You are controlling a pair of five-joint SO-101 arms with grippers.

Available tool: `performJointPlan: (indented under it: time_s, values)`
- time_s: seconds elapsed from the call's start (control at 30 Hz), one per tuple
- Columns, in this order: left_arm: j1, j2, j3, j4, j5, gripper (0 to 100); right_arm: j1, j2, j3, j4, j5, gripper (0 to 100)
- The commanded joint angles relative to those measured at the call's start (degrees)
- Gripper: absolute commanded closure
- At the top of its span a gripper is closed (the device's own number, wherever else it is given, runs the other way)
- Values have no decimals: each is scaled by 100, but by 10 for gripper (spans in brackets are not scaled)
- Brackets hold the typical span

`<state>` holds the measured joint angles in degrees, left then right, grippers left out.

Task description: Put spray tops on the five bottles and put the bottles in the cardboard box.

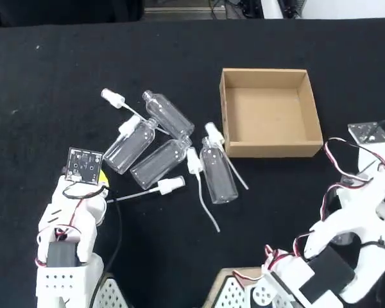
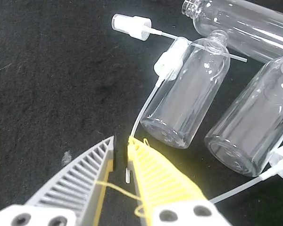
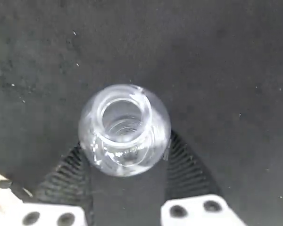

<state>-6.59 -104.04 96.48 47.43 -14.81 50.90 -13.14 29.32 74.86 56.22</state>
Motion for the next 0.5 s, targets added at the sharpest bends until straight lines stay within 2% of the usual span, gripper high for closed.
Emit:
performJointPlan:
  time_s: [0.0,0.13,0.27,0.37,0.47]
  values:
    - [31,-53,92,18,26,945,-343,-189,-242,-44,-299,988]
    - [31,-53,92,18,26,945,-747,-1130,-286,457,-589,988]
    - [31,-53,92,18,26,945,-1644,-2448,-268,1108,-1187,988]
    - [31,-53,92,18,26,945,-2716,-3336,-259,1407,-1890,988]
    - [31,-53,92,18,26,945,-4149,-3855,-259,1565,-2822,988]
